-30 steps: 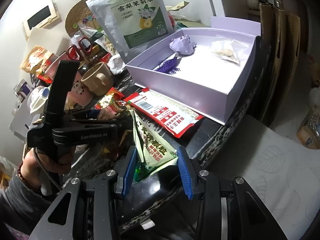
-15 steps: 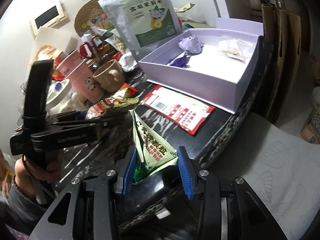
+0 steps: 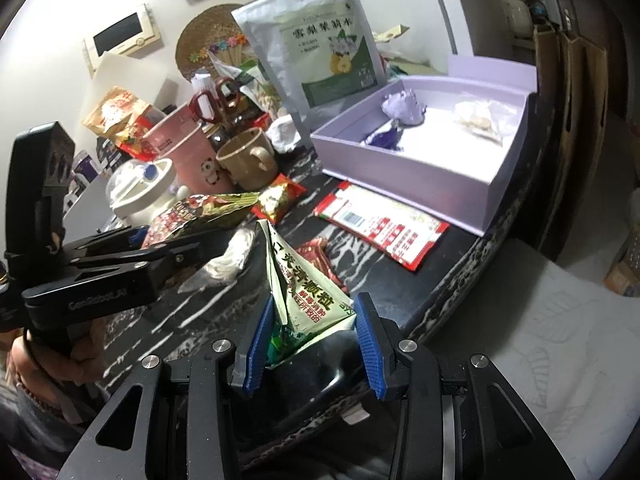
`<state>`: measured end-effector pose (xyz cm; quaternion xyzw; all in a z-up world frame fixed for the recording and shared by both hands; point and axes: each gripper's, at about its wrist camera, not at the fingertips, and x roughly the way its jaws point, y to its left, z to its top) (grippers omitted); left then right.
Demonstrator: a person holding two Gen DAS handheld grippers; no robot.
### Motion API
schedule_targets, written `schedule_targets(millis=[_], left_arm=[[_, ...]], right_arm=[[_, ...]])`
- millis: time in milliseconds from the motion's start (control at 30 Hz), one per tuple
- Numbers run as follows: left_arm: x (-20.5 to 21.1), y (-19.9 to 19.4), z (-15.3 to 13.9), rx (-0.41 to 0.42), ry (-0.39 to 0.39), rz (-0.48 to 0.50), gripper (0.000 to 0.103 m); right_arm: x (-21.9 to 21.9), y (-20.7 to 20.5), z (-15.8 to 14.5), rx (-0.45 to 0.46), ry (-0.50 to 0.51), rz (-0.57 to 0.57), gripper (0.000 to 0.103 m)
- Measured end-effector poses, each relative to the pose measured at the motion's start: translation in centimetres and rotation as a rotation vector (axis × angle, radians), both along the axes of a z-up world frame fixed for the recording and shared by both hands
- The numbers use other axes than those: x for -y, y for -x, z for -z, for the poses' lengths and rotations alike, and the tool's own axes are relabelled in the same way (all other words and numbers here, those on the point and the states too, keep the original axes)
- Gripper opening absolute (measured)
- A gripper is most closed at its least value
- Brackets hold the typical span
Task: Organize soft objects
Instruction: 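Carry the green packet and cereal bag over the lavender box with both grippers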
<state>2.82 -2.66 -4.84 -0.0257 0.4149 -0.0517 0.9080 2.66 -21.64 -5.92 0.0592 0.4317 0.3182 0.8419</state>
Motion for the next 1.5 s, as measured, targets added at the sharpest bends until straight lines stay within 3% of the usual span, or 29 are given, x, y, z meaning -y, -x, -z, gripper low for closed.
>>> schedule_targets(millis=[467, 867, 1300, 1500], left_arm=[[3.3, -2.7, -6.3, 0.173, 0.010, 0.086, 0.057], [5.4, -7.8, -11.1, 0.295, -0.004, 0.127, 0.057], [6.7, -14.8, -14.1, 0.361, -0.033, 0.146, 0.057], [6.7, -18.5, -13.8, 0.336, -0.031, 0.140, 0.057]], right_arm=[[2.3, -1.5, -6.9, 0.175, 0.005, 0.026, 0.040], [4.1, -5.9, -12.8, 0.301, -0.025, 0.059, 0.040], [5.4, -12.2, -16.8, 0.406, -0.016, 0.094, 0.040], [5.2, -15.7, -17.2, 0.410, 0.004, 0.096, 0.040]])
